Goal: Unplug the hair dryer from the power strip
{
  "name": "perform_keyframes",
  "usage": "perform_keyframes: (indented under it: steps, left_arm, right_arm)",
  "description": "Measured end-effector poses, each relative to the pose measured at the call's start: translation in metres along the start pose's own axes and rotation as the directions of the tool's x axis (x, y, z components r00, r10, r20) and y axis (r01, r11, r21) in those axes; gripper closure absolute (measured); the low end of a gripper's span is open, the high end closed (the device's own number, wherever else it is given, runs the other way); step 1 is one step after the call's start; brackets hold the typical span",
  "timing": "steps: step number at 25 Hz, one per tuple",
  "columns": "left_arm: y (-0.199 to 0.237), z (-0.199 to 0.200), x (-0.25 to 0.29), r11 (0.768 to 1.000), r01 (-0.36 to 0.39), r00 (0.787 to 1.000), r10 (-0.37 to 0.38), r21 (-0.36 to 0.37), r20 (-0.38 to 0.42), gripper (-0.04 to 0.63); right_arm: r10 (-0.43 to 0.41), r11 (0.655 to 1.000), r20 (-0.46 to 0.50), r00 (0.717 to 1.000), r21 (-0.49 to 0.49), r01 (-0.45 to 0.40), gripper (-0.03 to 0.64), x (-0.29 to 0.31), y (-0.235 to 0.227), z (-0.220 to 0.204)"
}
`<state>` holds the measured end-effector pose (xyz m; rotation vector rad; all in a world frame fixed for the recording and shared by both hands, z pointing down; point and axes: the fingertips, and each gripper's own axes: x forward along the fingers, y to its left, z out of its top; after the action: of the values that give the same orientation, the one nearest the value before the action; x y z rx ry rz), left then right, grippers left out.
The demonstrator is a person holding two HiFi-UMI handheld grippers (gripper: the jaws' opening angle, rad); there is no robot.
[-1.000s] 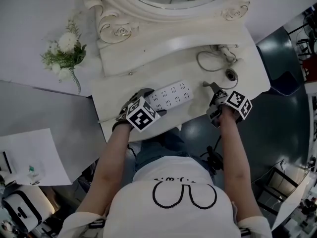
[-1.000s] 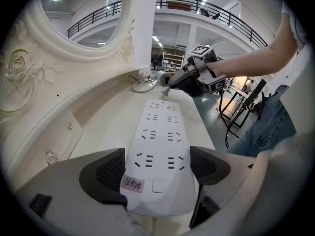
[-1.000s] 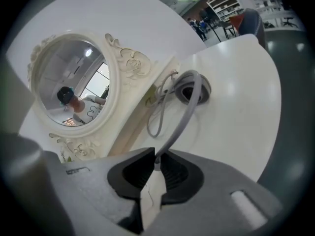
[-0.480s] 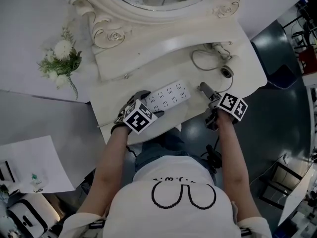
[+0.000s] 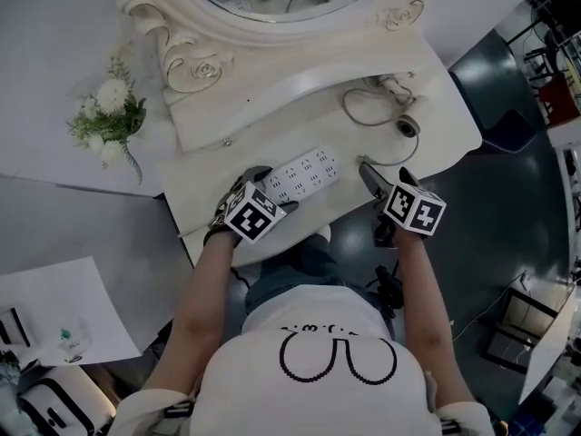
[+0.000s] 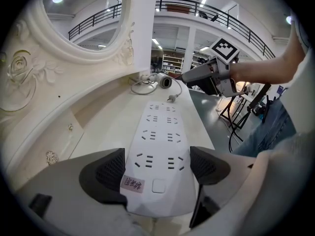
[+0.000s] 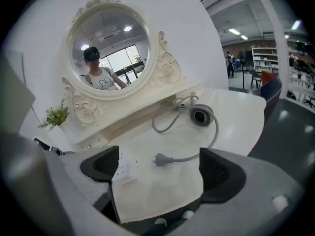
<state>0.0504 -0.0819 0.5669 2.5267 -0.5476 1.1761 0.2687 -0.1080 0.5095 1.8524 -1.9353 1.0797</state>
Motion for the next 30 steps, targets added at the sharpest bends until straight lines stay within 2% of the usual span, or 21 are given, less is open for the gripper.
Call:
perform_keyframes:
  steps: [1,2,5,8,10,14,17,20,22,23,25,26,28,30]
  left_arm:
    - [0.0,0.0,0.0,1.0,-0.002,1.0,0.002,-0.001,0.001,0.187]
    - [-0.001,0.0,-0.001,1.0,-0.007,1.0,0.007,-0.002,0.002,0.187]
    - [-0.001,0.007,-0.008,0.999,-0.021,0.999,0.022,-0.024,0.045,0.189]
    - [-0.001,0.027,-0.023,0.998,-0.025,0.989,0.032,-0.052,0.145,0.189]
    - [0.001,0.042,-0.038,0.998,-0.041,0.974,0.052,-0.052,0.221,0.19]
    - [0.011,0.066,-0.07,0.995,-0.092,0.931,0.103,-0.049,0.351,0.193]
    - [0.019,0.077,-0.092,0.99,-0.119,0.889,0.14,-0.075,0.436,0.206]
    - [0.025,0.089,-0.114,0.984,-0.123,0.844,0.17,-0.125,0.509,0.27]
    - [0.033,0.095,-0.126,0.978,-0.164,0.819,0.207,-0.127,0.535,0.309]
    - [0.038,0.097,-0.133,0.971,-0.199,0.803,0.239,-0.132,0.547,0.378]
    - [0.045,0.102,-0.149,0.953,-0.251,0.755,0.304,-0.173,0.581,0.553]
    - [0.045,0.107,-0.158,0.946,-0.258,0.73,0.323,-0.194,0.602,0.588]
    - [0.045,0.115,-0.172,0.939,-0.274,0.69,0.341,-0.205,0.639,0.597]
    - [0.043,0.121,-0.18,0.934,-0.303,0.664,0.351,-0.191,0.66,0.597]
  right_arm:
    - [-0.006,0.999,0.01,1.0,-0.037,0.006,0.108,-0.004,0.004,0.003]
    - [-0.023,0.996,0.032,0.999,-0.08,0.025,0.138,-0.01,0.006,0.008]
    - [-0.068,0.971,0.157,0.985,-0.217,0.101,0.604,-0.031,0.013,0.028]
    - [-0.026,0.962,0.21,0.977,-0.261,0.081,0.618,-0.046,0.027,0.04]
    - [-0.025,0.957,0.231,0.973,-0.276,0.09,0.618,-0.056,0.034,0.045]
    - [-0.042,0.944,0.293,0.955,-0.301,0.134,0.618,-0.083,0.049,0.058]
    - [-0.045,0.939,0.369,0.928,-0.302,0.166,0.618,-0.107,0.064,0.065]
    - [-0.033,0.918,0.445,0.895,-0.341,0.204,0.618,-0.129,0.082,0.068]
    - [-0.028,0.901,0.471,0.882,-0.37,0.226,0.618,-0.137,0.091,0.069]
    - [-0.025,0.896,0.479,0.878,-0.379,0.232,0.618,-0.141,0.095,0.07]
    - [-0.017,0.888,0.489,0.872,-0.393,0.238,0.618,-0.146,0.101,0.071]
    - [-0.014,0.884,0.493,0.87,-0.401,0.242,0.618,-0.148,0.103,0.073]
    - [-0.01,0.873,0.501,0.865,-0.417,0.252,0.618,-0.151,0.108,0.076]
    - [-0.001,0.865,0.512,0.859,-0.431,0.258,0.618,-0.156,0.113,0.08]
